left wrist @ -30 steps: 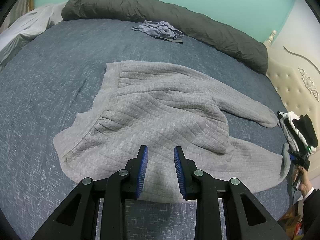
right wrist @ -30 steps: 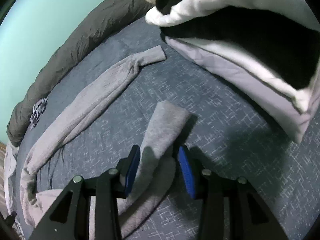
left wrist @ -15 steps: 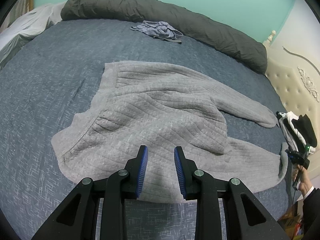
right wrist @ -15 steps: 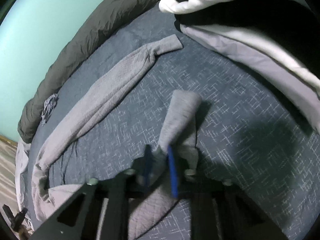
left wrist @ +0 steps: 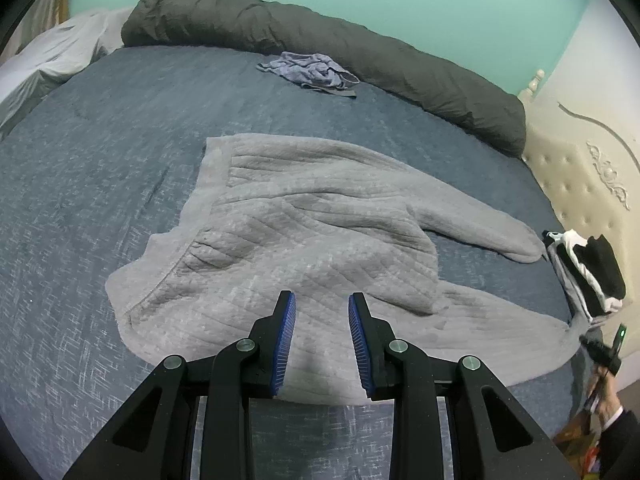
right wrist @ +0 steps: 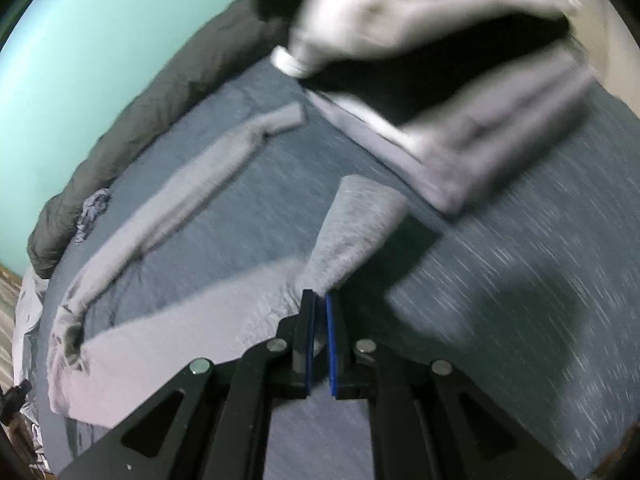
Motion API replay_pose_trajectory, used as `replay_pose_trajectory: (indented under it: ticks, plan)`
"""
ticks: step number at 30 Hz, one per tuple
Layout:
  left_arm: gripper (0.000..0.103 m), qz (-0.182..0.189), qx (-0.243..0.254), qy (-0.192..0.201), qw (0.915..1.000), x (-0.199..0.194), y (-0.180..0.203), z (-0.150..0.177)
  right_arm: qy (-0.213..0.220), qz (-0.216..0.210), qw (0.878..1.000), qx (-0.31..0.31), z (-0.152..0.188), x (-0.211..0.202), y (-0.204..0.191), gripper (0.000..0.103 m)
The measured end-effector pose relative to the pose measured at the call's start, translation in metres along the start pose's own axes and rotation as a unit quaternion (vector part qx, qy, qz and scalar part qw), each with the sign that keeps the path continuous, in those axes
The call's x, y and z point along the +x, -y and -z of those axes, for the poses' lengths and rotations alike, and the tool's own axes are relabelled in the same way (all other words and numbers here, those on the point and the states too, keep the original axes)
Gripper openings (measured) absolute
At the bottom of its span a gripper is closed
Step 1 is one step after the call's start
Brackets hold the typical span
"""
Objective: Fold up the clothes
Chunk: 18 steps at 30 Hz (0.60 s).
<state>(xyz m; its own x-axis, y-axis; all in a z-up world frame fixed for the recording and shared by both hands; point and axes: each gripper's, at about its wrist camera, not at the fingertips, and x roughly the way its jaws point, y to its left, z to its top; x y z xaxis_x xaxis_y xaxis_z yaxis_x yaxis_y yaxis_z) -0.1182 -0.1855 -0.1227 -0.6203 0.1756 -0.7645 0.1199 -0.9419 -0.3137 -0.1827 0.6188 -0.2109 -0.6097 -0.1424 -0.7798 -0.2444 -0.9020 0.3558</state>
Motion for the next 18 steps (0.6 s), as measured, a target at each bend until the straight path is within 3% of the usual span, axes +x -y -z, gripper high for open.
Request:
replay_pose_trajectory:
  ticks: [7, 12, 14, 16, 18]
  plan:
    - [0.030, 0.003, 0.009, 0.000, 1.0000, -0.007, 0.012, 0.000, -0.012, 0.029, 0.999, 0.030, 0.019, -0.001, 0.031, 0.005]
    - [0.030, -0.004, 0.017, 0.001, 0.9998, -0.010, 0.013, -0.003, 0.032, 0.008, 0.999, 0.013, 0.005, -0.025, 0.030, 0.006]
    - [0.030, -0.007, 0.016, -0.001, 0.9998, -0.008, 0.012, -0.004, 0.027, -0.006, 1.000, -0.011, -0.004, -0.022, 0.013, 0.011]
    - [0.030, -0.007, 0.014, -0.002, 0.9999, -0.004, 0.012, -0.004, 0.019, -0.018, 0.999, -0.031, -0.011, -0.016, -0.003, 0.035]
    - [0.030, -0.004, 0.011, -0.004, 0.9999, 0.000, 0.013, -0.003, 0.007, -0.025, 0.998, -0.055, -0.014, -0.005, -0.019, 0.036]
